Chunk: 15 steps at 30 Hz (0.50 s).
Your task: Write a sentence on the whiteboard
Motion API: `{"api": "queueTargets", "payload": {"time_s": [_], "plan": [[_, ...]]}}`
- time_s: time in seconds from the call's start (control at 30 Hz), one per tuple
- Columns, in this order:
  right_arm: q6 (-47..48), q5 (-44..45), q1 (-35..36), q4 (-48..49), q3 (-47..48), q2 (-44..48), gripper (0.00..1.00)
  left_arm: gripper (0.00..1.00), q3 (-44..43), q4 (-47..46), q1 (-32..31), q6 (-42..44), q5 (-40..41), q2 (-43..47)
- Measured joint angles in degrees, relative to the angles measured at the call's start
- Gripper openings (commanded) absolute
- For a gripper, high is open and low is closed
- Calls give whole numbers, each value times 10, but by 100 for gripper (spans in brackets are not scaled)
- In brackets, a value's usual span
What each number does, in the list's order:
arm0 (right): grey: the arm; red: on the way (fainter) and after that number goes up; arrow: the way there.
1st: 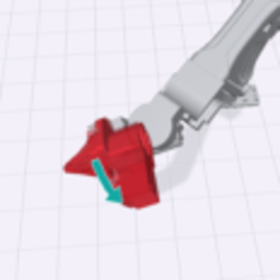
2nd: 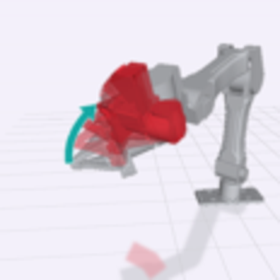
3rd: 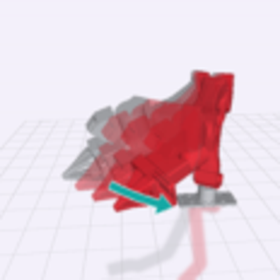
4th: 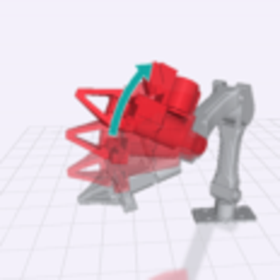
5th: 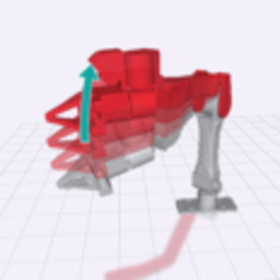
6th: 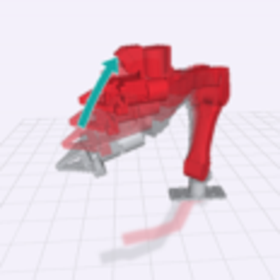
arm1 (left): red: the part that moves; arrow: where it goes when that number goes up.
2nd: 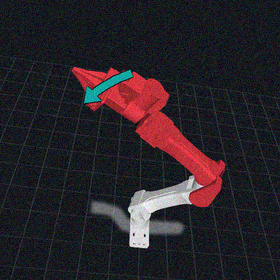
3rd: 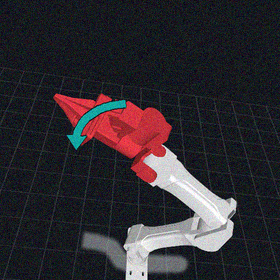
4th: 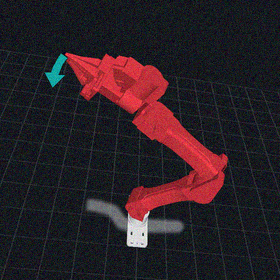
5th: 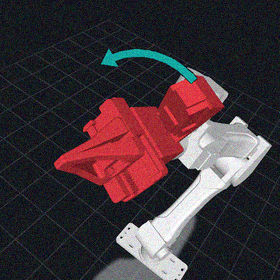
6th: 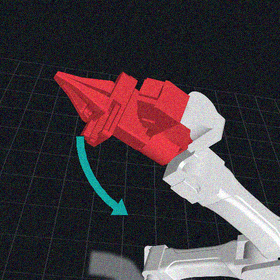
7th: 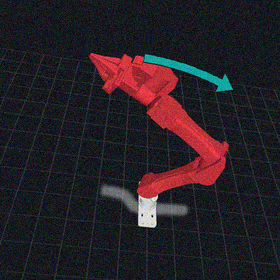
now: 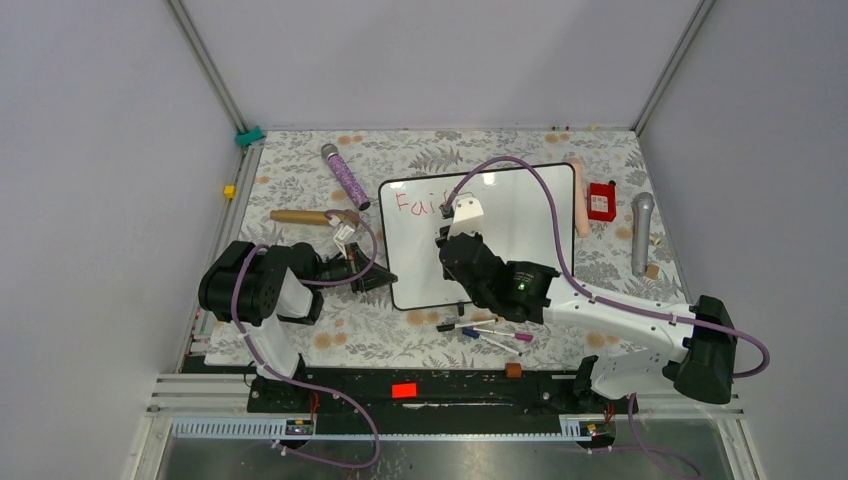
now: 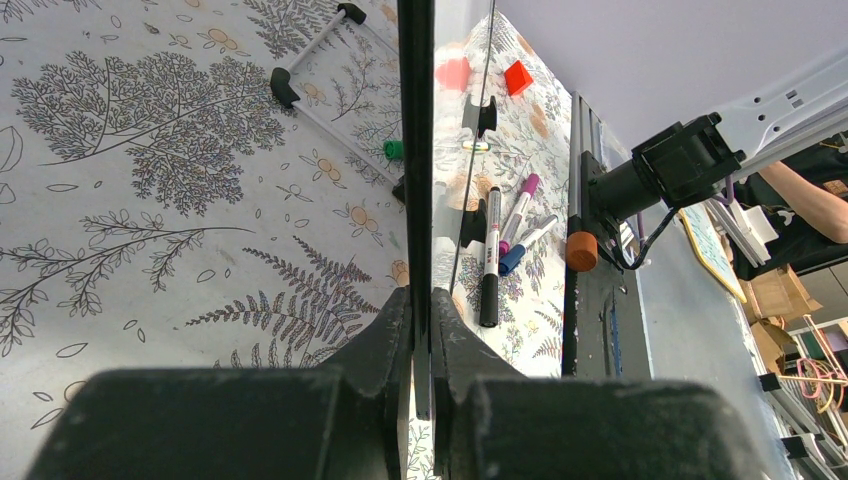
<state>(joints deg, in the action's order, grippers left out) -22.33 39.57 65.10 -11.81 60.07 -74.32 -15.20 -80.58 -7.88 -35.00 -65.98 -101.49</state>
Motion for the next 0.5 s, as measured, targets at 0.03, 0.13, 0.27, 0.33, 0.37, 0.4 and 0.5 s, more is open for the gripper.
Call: {"api": "queueTargets", "payload": {"time_s": [0.03,0.13,0.27,0.33,0.37,0.4,0.5], "plan": [[0,0,0,0,0,0,0,0,0,0,0,0,0,0],[0,0,0,-2,1,0,0,0,0,0,0,0,0,0],[1,0,0,-14,20,-10,0,0,0,0,0,0,0,0],[1,0,0,-16,29,-17,0,0,0,0,0,0,0,0],[1,0,0,-17,33,-20,0,0,0,0,0,0,0,0],[1,0,0,-19,37,-25,0,0,0,0,0,0,0,0],[1,2,0,-37,60,-45,0,0,0,0,0,0,0,0]]}}
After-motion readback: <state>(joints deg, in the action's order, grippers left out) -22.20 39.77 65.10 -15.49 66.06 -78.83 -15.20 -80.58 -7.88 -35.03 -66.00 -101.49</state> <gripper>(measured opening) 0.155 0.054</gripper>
